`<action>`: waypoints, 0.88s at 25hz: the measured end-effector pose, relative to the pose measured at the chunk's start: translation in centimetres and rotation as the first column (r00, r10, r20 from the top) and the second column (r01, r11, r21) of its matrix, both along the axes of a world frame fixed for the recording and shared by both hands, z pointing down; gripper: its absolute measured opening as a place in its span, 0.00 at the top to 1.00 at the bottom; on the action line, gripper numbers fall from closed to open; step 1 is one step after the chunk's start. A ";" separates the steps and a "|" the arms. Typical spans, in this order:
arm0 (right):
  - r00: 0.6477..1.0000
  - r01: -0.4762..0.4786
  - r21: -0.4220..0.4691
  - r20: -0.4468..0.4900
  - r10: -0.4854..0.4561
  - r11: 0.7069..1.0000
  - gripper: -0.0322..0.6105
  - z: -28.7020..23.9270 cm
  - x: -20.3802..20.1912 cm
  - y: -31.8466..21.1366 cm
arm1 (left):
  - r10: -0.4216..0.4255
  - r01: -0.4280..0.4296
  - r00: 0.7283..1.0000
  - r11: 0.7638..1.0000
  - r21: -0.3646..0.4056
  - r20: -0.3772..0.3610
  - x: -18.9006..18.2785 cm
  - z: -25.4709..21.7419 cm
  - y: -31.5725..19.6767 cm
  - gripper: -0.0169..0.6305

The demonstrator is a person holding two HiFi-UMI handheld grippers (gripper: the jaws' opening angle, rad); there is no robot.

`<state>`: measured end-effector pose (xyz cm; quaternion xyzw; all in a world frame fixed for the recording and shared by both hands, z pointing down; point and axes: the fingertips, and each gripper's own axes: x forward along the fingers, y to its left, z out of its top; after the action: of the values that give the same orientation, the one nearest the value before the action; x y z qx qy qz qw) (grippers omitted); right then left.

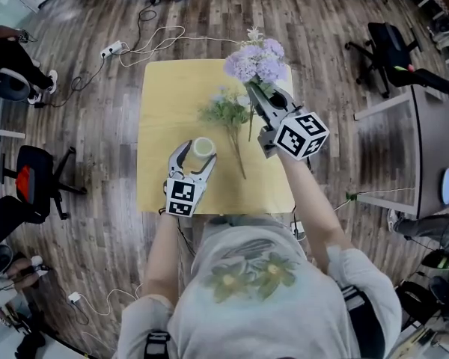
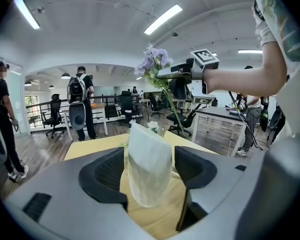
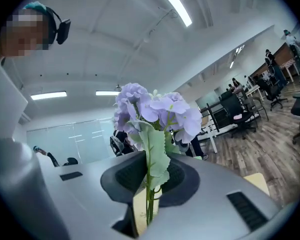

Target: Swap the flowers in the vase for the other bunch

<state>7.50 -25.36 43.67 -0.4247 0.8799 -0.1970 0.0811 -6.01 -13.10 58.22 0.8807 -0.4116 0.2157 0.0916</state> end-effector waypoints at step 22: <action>0.965 0.205 0.269 0.107 -0.241 0.941 0.85 -10.6 -9.9 6.0 | -0.112 0.112 0.989 0.994 -0.010 -0.096 -3.1 -4.5 4.1 0.87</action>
<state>-2.37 -19.39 33.04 -0.2935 0.9326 -0.1187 0.1730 -9.11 -9.02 53.71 0.8653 -0.4550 0.1685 0.1255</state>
